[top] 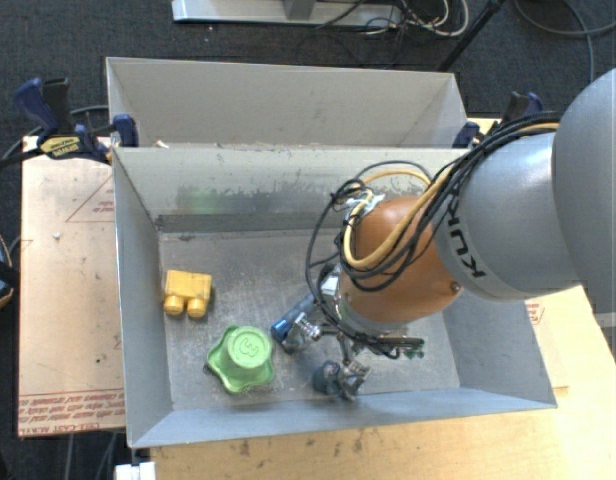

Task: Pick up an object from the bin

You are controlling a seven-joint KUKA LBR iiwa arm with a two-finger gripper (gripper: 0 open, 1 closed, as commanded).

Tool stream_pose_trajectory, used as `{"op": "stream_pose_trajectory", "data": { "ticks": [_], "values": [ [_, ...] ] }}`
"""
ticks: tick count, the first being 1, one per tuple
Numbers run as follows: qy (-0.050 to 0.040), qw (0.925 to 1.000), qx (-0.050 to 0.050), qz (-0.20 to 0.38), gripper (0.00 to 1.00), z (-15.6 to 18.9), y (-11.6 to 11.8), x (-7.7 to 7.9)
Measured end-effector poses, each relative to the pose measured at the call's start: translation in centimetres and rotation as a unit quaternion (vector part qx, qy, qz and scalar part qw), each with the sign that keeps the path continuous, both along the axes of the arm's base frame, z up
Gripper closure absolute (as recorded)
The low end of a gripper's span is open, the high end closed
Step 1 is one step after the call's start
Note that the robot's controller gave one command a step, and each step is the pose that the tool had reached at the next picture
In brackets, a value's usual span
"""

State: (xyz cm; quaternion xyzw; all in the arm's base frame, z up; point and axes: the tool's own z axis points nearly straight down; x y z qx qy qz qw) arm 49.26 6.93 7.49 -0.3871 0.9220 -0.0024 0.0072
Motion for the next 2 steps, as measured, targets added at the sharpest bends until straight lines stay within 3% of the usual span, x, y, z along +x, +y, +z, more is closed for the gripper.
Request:
{"op": "stream_pose_trajectory", "data": {
  "ticks": [1,2],
  "values": [
    [0.0018,1.0000,0.001,-0.003,1.00,0.0,0.0,-0.1],
    [0.0020,1.0000,0.001,0.004,1.00,14.9,-0.2,0.5]
  ]
}}
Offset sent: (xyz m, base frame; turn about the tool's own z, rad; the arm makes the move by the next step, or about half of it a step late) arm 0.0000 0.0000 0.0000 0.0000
